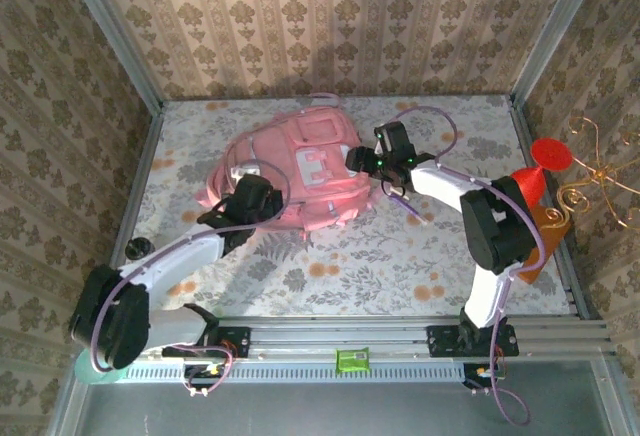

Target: Pack the student bag

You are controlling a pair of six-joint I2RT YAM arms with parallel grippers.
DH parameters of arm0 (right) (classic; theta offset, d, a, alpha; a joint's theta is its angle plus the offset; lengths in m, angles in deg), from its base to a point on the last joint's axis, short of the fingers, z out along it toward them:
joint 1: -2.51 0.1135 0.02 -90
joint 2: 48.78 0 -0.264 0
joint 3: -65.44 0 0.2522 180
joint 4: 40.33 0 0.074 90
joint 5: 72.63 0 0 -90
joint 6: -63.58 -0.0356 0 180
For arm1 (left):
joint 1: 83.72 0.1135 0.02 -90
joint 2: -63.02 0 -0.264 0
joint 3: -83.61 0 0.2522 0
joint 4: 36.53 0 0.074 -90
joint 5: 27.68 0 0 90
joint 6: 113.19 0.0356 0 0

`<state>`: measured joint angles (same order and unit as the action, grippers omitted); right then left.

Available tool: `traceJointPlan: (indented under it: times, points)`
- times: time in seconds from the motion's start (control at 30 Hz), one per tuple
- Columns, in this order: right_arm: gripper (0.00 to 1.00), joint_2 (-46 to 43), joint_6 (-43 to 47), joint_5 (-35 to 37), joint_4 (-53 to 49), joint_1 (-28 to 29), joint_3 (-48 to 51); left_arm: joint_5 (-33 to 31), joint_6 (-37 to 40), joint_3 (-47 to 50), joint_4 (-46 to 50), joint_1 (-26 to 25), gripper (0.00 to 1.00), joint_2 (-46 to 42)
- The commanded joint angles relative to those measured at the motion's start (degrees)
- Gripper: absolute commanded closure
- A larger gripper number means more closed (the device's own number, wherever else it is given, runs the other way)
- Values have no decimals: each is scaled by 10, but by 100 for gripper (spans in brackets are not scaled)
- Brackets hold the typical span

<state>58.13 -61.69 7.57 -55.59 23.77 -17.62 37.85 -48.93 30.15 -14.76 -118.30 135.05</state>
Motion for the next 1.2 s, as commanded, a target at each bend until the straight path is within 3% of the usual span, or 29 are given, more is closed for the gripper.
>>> traceJointPlan:
  times: [0.0, 0.23, 0.43, 0.73, 1.0, 1.17]
  points:
    - [28, 20, -21, -54, 24, -2, -19, -46, 14, -31, 6, -13, 8, 28]
    - [33, 35, -27, -74, 39, -1, -8, -47, 22, -62, -1, -27, 7, 58]
    - [33, 39, -27, -75, 46, -2, 3, -103, 44, -71, 3, -60, 6, 57]
    - [33, 43, -28, -79, 51, -2, 3, -123, 63, -86, 3, -60, 4, 81]
    - [33, 42, -27, -80, 48, -4, 4, -194, 105, -116, 24, -79, 2, 98]
    - [33, 46, -24, -79, 43, -5, -3, -123, 83, -106, 7, -55, 1, 109]
